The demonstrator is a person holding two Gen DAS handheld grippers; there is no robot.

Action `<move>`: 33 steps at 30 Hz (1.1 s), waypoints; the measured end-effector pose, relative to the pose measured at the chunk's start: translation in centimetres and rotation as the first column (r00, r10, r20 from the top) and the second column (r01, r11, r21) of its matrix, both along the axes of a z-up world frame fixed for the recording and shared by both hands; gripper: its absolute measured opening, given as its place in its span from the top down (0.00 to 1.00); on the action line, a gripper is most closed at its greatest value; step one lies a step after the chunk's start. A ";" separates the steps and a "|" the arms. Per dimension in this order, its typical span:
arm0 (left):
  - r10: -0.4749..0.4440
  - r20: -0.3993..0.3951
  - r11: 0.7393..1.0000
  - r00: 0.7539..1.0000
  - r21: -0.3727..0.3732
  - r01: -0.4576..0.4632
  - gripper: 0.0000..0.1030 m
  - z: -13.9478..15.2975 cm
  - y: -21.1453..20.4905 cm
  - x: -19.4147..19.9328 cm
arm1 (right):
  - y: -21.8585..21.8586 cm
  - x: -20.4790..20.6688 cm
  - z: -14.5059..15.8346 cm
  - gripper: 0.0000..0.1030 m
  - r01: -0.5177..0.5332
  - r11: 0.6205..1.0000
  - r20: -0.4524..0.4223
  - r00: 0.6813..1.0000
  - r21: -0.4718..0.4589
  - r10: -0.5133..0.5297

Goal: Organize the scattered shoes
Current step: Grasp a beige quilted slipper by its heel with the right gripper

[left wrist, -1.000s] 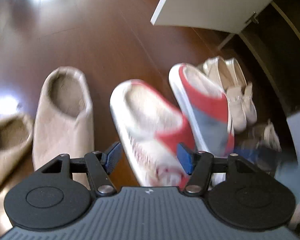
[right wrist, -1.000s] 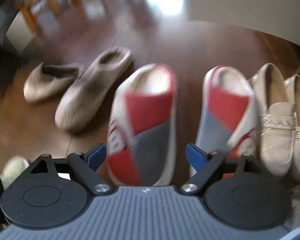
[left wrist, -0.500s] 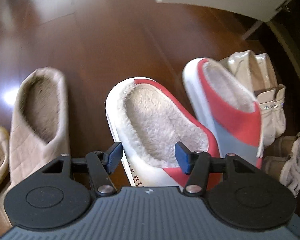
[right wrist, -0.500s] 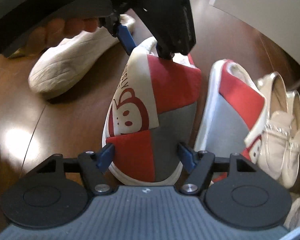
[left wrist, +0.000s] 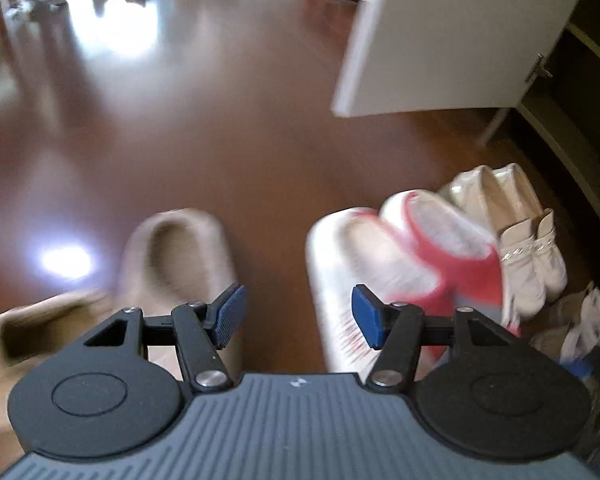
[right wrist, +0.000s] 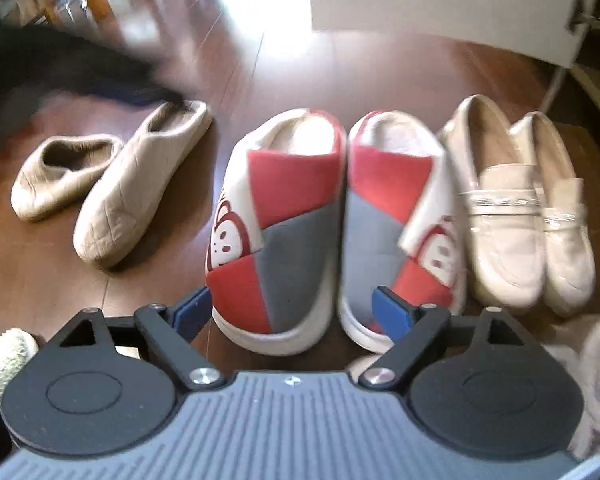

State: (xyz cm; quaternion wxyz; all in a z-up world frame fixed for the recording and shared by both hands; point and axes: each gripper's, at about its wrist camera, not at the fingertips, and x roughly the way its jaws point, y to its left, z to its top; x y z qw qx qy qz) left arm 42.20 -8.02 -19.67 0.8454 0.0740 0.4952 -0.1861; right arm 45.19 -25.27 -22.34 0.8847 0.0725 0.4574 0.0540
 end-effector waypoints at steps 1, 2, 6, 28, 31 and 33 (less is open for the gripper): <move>0.014 -0.020 0.999 1.000 0.041 -0.013 0.39 0.3 1.9 -1.0 | 0.0 -0.7 0.6 0.18 -0.021 1.000 0.002 1.000 -0.012 0.021; 0.027 -0.039 0.996 0.999 0.082 -0.024 0.39 0.6 3.7 -2.0 | 0.1 -1.5 1.2 0.18 -0.042 0.999 0.004 0.999 -0.024 0.042; 0.071 -0.112 0.979 0.991 0.196 -0.048 0.39 0.9 9.1 -5.5 | 3.3 -2.1 3.2 0.18 -0.161 0.983 -0.053 0.986 -0.090 0.157; 0.324 -0.292 0.943 0.900 0.025 -0.331 0.36 -3.3 22.7 -6.4 | 20.6 15.4 -6.0 0.44 0.092 0.995 -0.004 0.996 0.027 -0.092; 0.307 -0.294 0.950 0.905 0.037 -0.310 0.36 -3.8 22.7 -6.9 | 20.4 15.7 -7.9 0.80 0.068 0.996 -0.023 0.998 0.060 -0.067; 0.281 -0.289 0.958 0.915 0.036 -0.283 0.36 -3.7 22.2 -7.3 | 21.0 13.8 -7.9 0.83 -0.053 0.999 -0.011 0.999 -0.010 0.052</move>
